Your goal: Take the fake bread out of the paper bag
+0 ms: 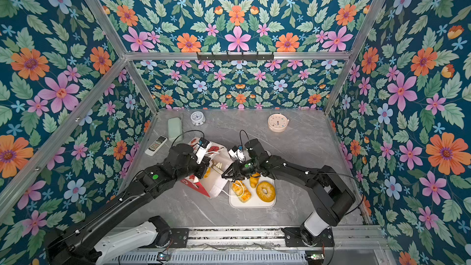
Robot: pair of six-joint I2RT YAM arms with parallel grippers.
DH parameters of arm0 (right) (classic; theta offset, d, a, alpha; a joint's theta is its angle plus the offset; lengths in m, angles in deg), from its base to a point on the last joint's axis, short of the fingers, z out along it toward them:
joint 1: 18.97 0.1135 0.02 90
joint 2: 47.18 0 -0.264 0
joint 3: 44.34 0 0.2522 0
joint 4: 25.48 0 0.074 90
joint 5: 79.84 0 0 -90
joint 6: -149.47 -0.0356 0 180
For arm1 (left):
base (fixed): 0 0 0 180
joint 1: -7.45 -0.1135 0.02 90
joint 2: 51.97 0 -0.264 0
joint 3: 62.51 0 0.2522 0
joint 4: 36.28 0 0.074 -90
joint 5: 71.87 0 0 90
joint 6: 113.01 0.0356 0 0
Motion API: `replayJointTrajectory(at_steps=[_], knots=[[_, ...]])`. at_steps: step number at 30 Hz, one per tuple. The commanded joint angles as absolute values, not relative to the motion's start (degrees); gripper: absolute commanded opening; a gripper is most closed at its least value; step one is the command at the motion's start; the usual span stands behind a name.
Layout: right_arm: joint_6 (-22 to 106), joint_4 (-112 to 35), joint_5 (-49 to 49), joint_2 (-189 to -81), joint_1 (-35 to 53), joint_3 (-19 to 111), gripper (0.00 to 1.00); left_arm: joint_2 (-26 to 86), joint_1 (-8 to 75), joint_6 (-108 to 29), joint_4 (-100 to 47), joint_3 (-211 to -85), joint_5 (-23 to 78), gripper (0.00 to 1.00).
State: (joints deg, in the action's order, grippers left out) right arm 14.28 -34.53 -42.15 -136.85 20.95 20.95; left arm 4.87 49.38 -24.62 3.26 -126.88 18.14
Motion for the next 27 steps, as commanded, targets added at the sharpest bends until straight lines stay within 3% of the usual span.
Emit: replayJointTrajectory(at_steps=[1, 19, 27], knots=[[17.4, -36.28, -42.06, -134.43, 21.02, 20.63, 0.0, 4.9, 49.28, -24.59, 3.15, -127.51, 17.7, 0.0], [22.72, -54.64, -31.6, -119.53, 20.49, 18.64, 0.0, 4.01, 49.32, -24.86, -0.84, -125.78, 15.07, 0.0], [20.08, -51.5, -31.23, -117.8, 19.78, 17.49, 0.0, 3.58, 49.36, -24.68, -2.29, -124.88, 14.72, 0.0]])
